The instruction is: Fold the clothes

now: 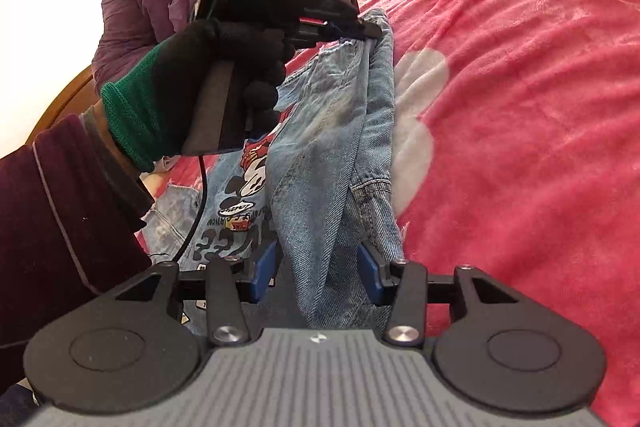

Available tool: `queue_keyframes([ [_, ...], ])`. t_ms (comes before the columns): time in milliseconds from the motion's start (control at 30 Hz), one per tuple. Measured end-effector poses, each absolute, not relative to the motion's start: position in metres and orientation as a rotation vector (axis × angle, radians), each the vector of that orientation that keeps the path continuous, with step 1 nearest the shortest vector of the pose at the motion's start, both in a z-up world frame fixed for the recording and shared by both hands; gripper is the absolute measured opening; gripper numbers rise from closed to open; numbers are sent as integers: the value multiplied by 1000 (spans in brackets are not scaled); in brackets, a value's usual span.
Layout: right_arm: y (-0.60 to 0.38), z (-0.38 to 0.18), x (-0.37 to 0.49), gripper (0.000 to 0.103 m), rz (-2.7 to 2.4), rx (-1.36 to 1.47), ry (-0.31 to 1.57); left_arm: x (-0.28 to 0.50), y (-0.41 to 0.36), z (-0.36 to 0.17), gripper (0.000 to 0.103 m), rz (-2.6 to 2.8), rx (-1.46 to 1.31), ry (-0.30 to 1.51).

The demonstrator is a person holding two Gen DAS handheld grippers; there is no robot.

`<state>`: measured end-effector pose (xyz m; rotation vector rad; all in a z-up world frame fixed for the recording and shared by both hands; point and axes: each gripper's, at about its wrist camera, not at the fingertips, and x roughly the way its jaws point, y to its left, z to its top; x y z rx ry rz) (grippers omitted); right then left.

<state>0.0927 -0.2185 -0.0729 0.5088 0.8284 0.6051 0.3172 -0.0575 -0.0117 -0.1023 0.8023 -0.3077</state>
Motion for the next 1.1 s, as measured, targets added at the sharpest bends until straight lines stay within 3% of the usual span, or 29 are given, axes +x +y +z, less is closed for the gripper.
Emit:
queue_keyframes([
  [133, -218, -75, 93, 53, 619, 495, 859, 323, -58, -5, 0, -228, -142, 771],
  [567, -218, -76, 92, 54, 631, 486, 883, 326, -71, -25, 0, -195, 6, 795],
  [633, -210, -71, 87, 54, 638, 402, 868, 318, -67, -17, 4, -200, 6, 772],
  [700, -209, -68, 83, 55, 646, 373, 863, 304, -62, -4, 16, -205, 6, 734],
  [800, -221, -63, 75, 55, 663, 374, 865, 259, -59, 14, 18, -260, 71, 673],
  [900, -240, -52, 67, 63, 686, 339, 843, 205, -52, 18, 18, -337, 121, 659],
  [1000, -250, -48, 65, 54, 704, 317, 807, 159, -43, 13, 18, -399, 129, 668],
  [1067, -243, -46, 62, 35, 743, 274, 800, 135, -38, 8, 18, -444, 103, 676],
  [1100, -240, -45, 61, 34, 762, 251, 798, 127, -38, 5, 18, -467, 94, 678],
])
